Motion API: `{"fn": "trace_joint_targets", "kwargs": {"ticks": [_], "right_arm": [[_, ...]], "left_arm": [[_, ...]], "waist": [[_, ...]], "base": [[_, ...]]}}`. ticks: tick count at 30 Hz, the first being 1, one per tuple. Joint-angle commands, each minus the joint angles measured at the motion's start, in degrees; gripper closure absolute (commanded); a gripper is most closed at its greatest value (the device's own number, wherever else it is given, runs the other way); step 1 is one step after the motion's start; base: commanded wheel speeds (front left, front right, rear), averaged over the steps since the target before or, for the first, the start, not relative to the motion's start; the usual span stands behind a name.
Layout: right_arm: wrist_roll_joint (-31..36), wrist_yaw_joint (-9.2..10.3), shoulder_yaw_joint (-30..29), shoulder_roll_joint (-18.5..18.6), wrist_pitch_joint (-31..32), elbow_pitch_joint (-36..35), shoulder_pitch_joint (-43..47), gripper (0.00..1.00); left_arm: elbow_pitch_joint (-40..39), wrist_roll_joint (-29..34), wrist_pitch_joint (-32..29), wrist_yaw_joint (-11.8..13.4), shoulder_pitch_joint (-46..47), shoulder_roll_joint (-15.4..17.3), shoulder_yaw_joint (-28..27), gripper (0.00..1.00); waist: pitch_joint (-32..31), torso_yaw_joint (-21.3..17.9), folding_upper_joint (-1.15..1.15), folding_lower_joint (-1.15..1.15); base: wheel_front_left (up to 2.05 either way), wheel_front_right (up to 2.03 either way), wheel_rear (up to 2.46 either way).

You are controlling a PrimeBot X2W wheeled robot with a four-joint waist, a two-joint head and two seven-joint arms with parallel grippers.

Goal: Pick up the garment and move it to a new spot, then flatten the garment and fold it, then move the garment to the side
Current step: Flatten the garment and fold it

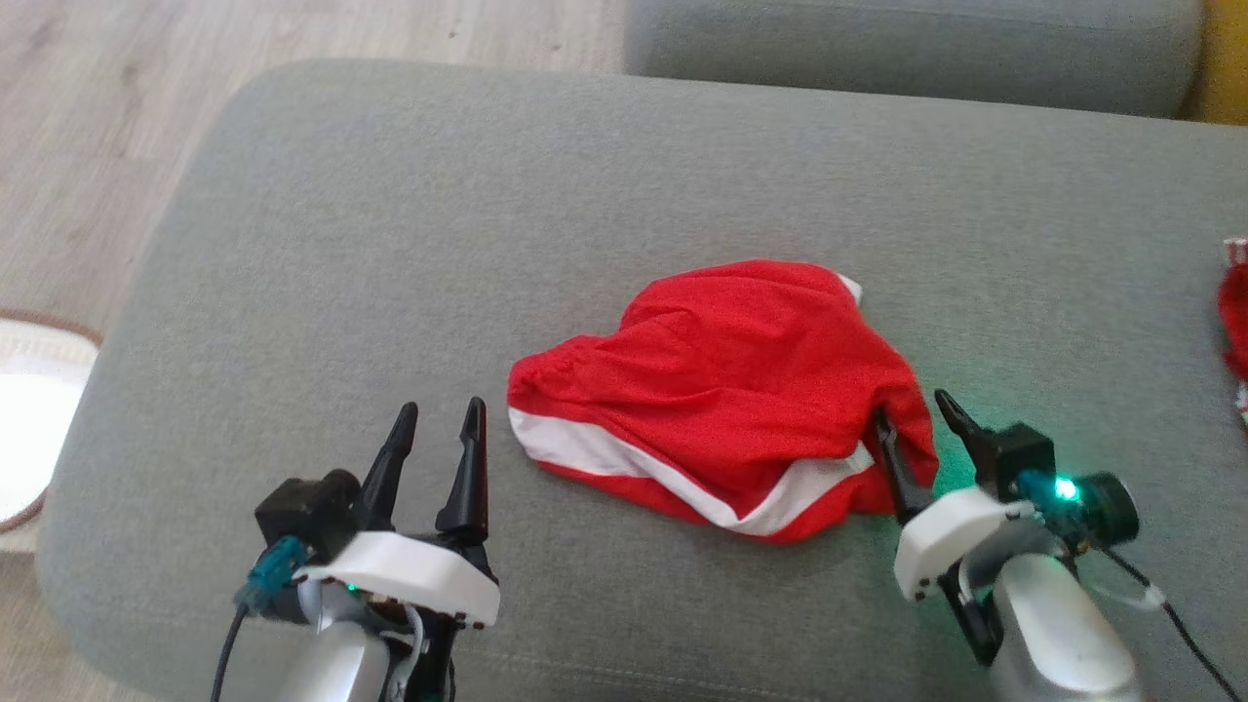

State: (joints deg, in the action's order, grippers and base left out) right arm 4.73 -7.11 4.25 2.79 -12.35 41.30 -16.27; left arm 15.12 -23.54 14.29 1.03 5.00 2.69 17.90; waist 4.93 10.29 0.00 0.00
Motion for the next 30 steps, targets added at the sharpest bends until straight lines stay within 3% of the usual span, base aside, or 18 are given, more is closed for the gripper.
{"fn": "trace_joint_targets", "kwargs": {"ticks": [1,2,13,20,21,23,30], "right_arm": [[1.17,-0.37,0.85,0.09,-1.0,-0.24,-3.39,0.96],[1.98,-0.37,0.38,0.12,-1.12,0.36,-4.38,1.0],[9.15,-0.37,-1.41,5.04,-0.7,5.37,-14.86,1.0],[11.25,-0.37,-4.33,8.13,0.65,12.58,-22.38,1.0],[11.52,-0.37,-4.93,8.43,0.74,13.6,-23.14,0.78],[12.02,-0.37,-6.4,8.74,0.67,15.43,-24.23,0.0],[13.73,-0.37,-9.46,8.16,-1.46,18.38,-25.78,0.0]], "left_arm": [[-2.36,-0.5,0.71,0.41,1.16,0.2,-1.79,0.0],[-2.64,-0.6,0.71,0.49,1.17,0.2,-1.84,0.0],[-4.86,-2.31,0.71,0.97,1.43,0.2,-0.05,0.0],[-5.84,-2.82,0.71,1.28,1.91,0.19,1.85,0.0],[-5.97,-2.86,0.71,1.35,2.0,0.19,1.96,0.0],[-6.26,-2.89,0.71,1.49,2.16,0.19,2.03,0.0],[-6.41,-2.26,0.71,1.62,2.28,0.19,1.6,0.0]], "waist": [[1.04,1.51,0.0,0.0],[1.32,1.99,0.0,0.0],[2.07,7.57,0.0,0.0],[2.72,9.95,0.0,0.0],[2.88,10.03,0.0,0.0],[3.18,10.0,0.0,0.0],[3.07,6.86,0.0,0.0]], "base": [[0.0,0.0,0.0],[0.0,0.0,0.0],[0.0,0.0,0.0],[0.0,0.0,0.0],[0.0,0.0,0.0],[0.0,0.0,0.0],[0.0,0.0,0.0]]}}
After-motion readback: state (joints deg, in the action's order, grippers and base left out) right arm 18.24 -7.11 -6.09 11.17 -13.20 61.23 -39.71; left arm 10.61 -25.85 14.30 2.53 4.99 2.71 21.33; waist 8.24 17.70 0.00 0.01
